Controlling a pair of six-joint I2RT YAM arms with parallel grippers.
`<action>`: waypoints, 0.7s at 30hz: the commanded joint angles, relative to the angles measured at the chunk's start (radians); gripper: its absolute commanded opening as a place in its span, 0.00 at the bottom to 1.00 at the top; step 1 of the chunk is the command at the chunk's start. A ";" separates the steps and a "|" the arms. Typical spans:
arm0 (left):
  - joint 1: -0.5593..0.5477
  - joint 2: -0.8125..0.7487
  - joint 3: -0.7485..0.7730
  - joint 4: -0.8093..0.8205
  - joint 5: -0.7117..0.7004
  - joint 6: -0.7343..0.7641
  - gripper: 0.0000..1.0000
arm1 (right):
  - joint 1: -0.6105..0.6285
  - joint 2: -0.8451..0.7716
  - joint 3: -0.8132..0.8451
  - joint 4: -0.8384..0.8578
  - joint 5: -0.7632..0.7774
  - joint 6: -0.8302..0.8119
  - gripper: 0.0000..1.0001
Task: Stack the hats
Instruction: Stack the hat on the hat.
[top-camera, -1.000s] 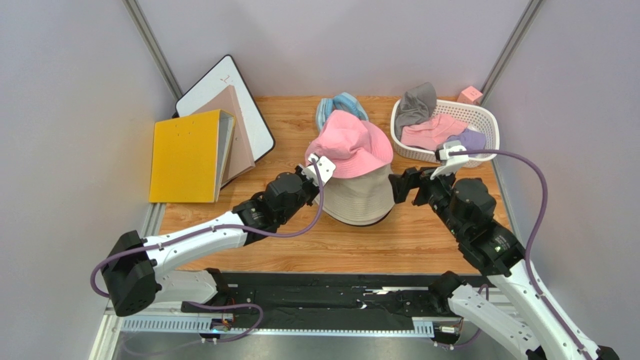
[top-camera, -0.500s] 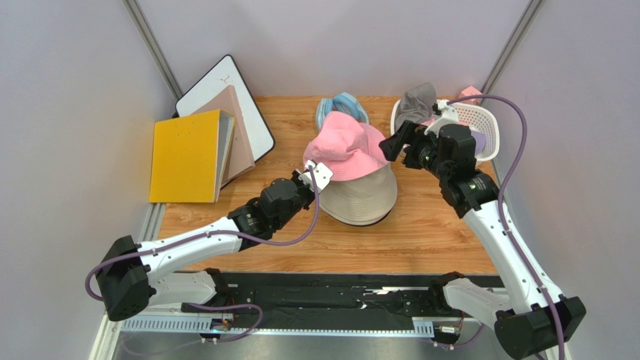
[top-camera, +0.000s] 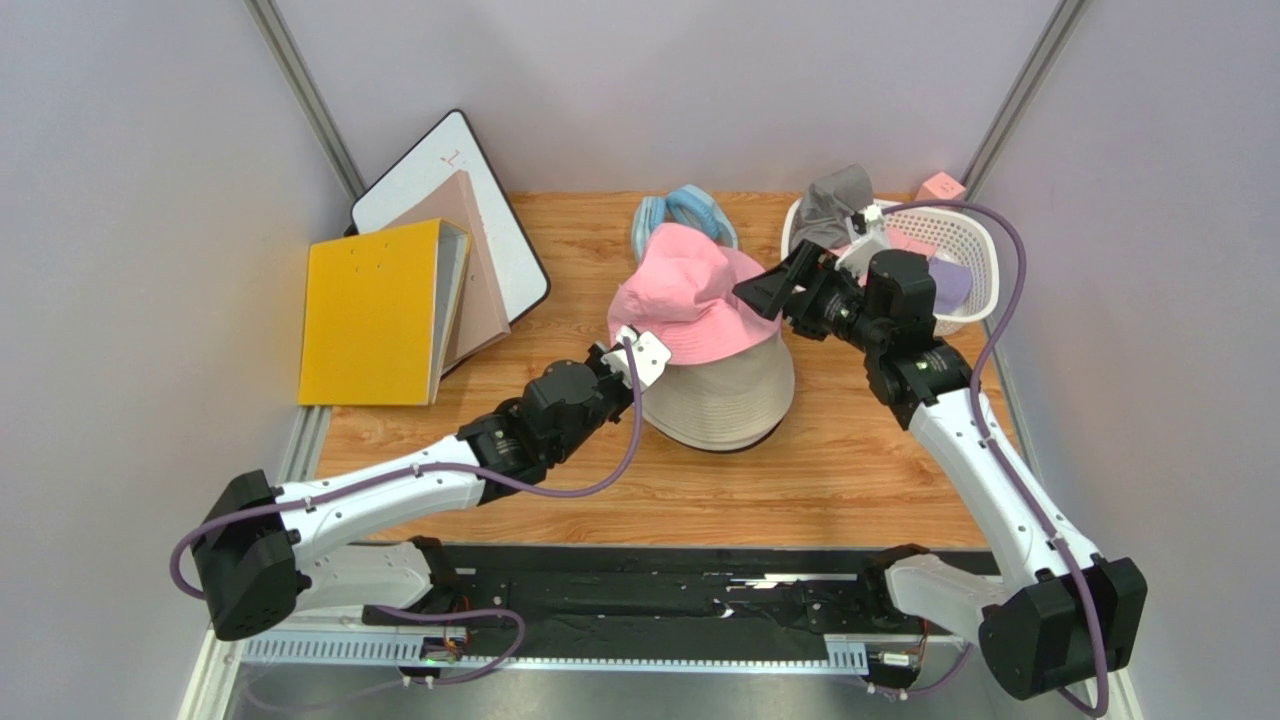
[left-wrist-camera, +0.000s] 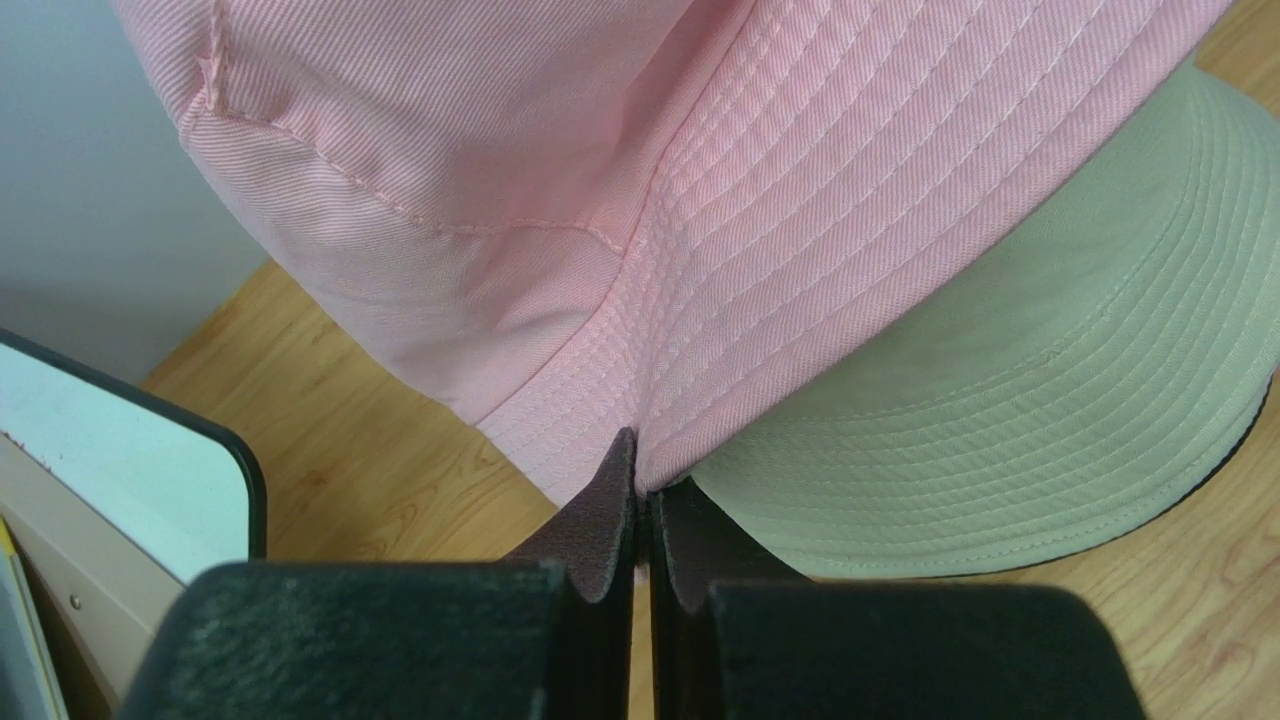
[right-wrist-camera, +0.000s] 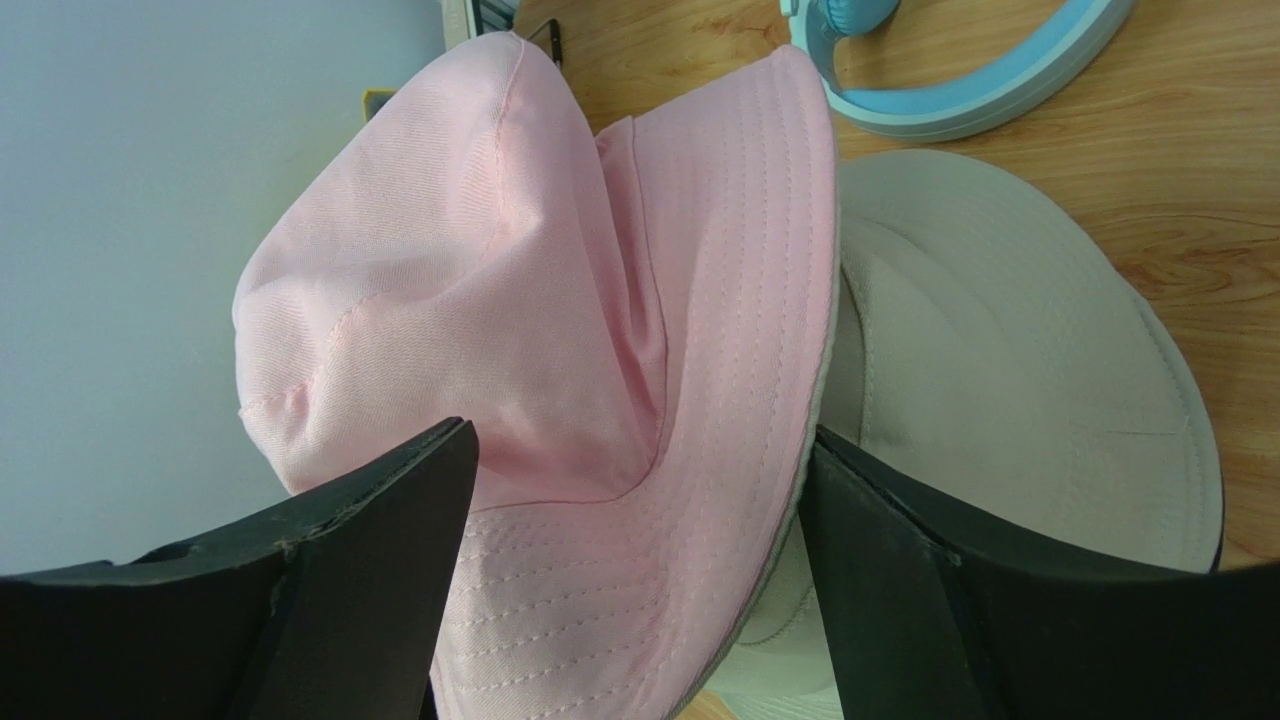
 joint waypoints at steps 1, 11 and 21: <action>-0.007 0.000 0.016 0.038 -0.012 0.022 0.00 | -0.002 0.020 -0.004 0.078 -0.040 0.044 0.81; -0.022 -0.001 0.032 0.036 -0.032 0.042 0.00 | -0.002 0.040 -0.008 0.098 -0.017 0.061 0.00; -0.054 0.020 0.133 0.036 -0.097 0.140 0.00 | -0.004 -0.072 -0.020 0.111 0.032 -0.005 0.00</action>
